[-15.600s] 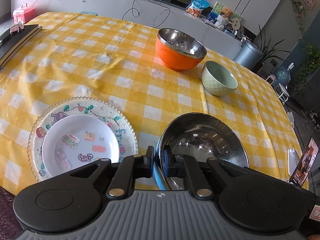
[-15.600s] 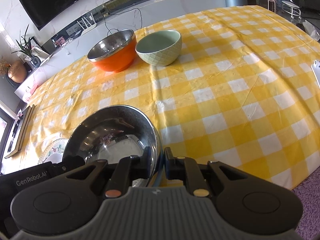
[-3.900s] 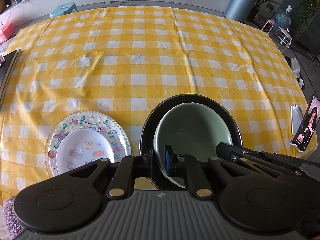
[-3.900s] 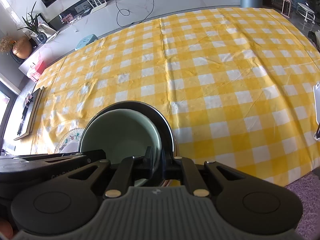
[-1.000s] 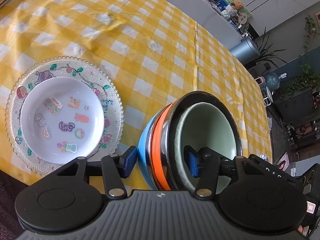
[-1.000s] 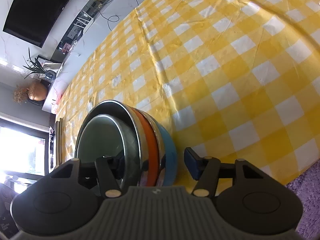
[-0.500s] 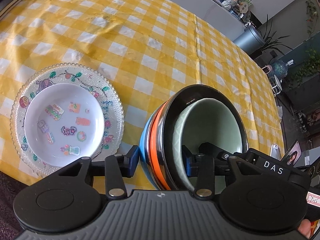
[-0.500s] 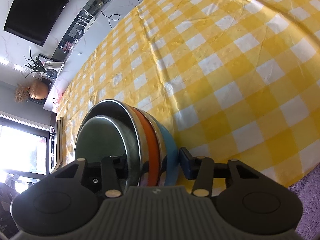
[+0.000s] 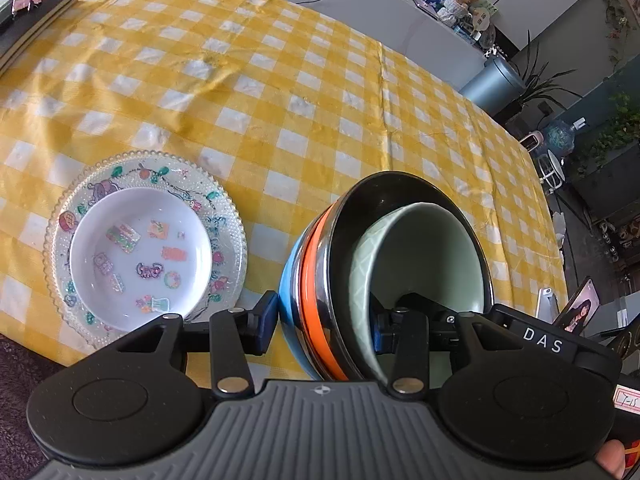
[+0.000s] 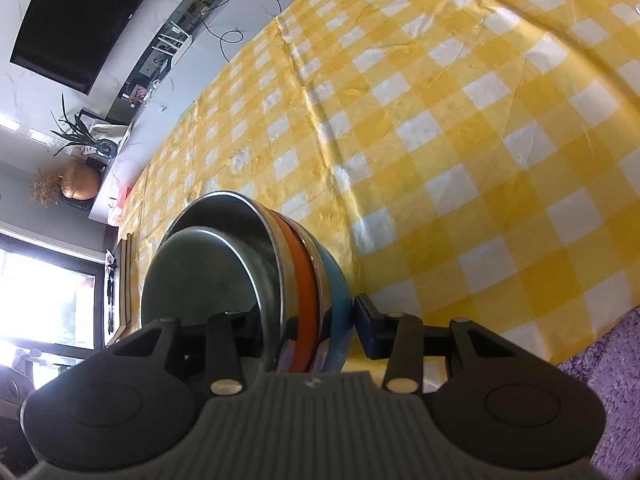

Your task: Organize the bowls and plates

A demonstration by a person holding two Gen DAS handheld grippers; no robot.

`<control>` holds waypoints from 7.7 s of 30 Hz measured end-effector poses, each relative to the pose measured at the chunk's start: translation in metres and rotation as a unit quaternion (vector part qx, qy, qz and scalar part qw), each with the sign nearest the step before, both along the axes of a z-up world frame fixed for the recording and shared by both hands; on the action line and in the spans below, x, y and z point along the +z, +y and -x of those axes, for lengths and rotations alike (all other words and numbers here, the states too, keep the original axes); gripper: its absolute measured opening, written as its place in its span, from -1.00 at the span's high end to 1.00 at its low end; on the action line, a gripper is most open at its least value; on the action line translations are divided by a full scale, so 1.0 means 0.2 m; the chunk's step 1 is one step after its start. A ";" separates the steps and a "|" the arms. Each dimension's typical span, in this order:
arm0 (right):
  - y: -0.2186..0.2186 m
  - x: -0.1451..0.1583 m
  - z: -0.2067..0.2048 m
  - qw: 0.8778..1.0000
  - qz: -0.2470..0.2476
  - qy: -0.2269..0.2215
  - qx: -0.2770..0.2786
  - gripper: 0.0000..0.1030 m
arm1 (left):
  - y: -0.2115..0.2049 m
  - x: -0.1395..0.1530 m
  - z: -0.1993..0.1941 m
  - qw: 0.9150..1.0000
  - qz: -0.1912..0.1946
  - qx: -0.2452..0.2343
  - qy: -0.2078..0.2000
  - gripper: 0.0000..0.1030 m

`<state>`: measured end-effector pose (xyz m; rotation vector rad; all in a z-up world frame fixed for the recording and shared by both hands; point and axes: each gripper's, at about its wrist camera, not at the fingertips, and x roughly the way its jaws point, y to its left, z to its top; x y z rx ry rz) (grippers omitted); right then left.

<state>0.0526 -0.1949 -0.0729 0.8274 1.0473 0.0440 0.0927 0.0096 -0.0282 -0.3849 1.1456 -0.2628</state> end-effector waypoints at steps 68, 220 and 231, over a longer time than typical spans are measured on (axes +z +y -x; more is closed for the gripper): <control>0.62 0.31 -0.09 0.983 0.089 -0.087 0.137 -0.36 | 0.58 0.32 0.23 0.988 -0.074 0.069 -0.119 -0.19; 0.73 0.12 0.78 0.895 0.316 -0.266 0.171 -0.94 | 0.37 0.05 0.90 0.933 -0.281 0.032 -0.224 -0.73; 0.74 0.12 0.78 0.897 0.313 -0.263 0.170 -0.94 | 0.37 0.05 0.90 0.932 -0.282 0.031 -0.225 -0.73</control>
